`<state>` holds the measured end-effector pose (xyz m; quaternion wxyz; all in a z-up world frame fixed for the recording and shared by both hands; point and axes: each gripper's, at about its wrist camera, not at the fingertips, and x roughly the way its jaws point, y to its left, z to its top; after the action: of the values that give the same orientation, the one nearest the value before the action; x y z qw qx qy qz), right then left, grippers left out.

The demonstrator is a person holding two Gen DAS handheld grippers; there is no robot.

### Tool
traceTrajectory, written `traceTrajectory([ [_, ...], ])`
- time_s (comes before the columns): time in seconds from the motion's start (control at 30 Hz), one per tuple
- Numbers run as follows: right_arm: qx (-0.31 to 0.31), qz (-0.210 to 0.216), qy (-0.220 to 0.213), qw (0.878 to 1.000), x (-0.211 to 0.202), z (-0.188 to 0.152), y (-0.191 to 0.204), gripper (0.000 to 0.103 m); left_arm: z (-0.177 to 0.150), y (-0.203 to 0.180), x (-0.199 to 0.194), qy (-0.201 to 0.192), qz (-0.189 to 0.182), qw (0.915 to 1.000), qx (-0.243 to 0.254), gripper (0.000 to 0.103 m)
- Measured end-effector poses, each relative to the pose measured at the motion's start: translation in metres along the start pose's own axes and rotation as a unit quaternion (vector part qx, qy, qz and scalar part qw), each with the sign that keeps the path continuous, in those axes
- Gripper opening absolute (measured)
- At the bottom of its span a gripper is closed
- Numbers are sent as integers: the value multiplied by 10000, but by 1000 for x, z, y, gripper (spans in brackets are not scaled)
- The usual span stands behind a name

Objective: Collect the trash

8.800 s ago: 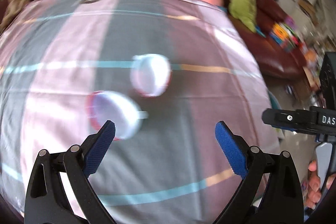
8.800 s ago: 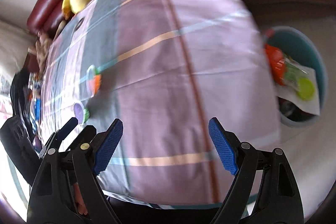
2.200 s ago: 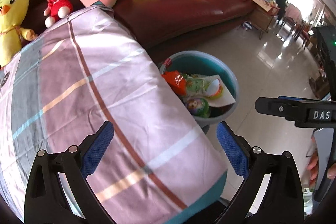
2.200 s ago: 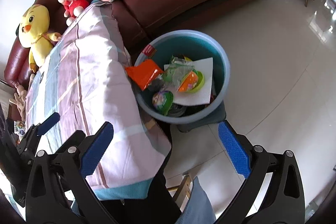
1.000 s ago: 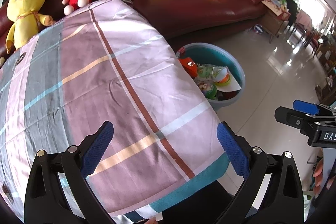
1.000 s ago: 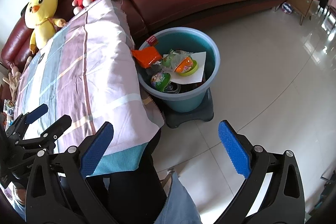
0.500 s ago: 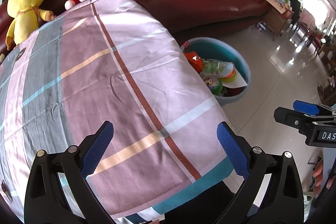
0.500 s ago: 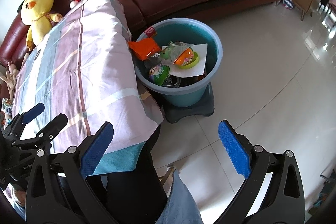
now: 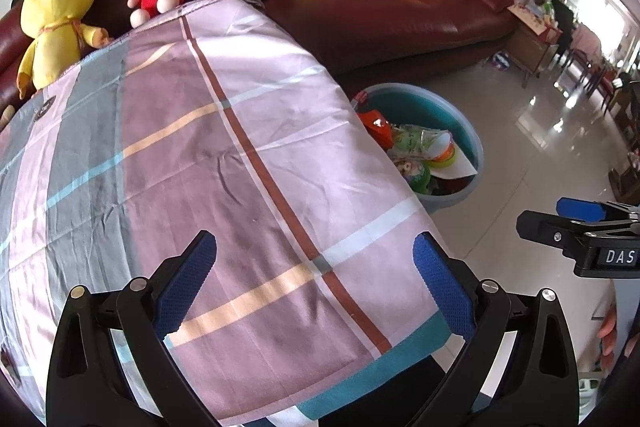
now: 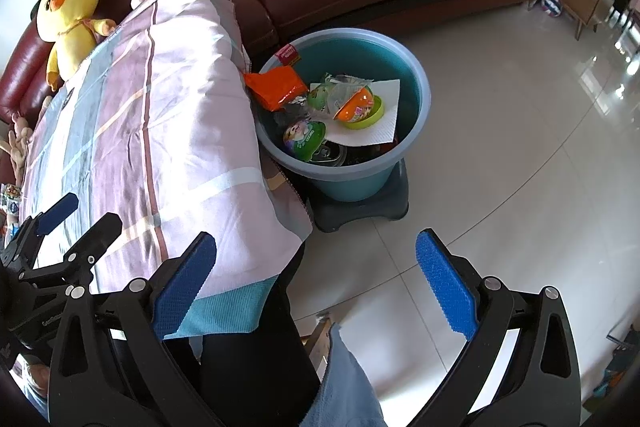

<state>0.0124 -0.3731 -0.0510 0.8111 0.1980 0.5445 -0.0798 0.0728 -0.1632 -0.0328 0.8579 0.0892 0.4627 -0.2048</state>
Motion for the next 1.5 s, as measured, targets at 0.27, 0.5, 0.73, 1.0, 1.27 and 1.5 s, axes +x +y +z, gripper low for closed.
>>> traceTrajectory([
  [0.27,-21,-48,26,10000,4,2,2,96,1,1,3,34,17,10000,0,99],
  [0.5,-47,-68,40,10000,6,4,4,96,-1,4,6,80,61,9999,-73,99],
  [0.73,-99,-66,45,9999,7,4,8,96,-3,6,8,112,126,9998,-129,99],
  [1.0,-112,-41,58,9999,10,2,9,96,-6,11,14,212,149,9994,-221,99],
  [1.27,-154,-58,103,9998,16,4,12,96,-8,15,16,250,196,9990,-304,99],
  [1.5,-160,-100,92,9998,18,6,12,96,-11,23,23,409,133,9979,-480,99],
])
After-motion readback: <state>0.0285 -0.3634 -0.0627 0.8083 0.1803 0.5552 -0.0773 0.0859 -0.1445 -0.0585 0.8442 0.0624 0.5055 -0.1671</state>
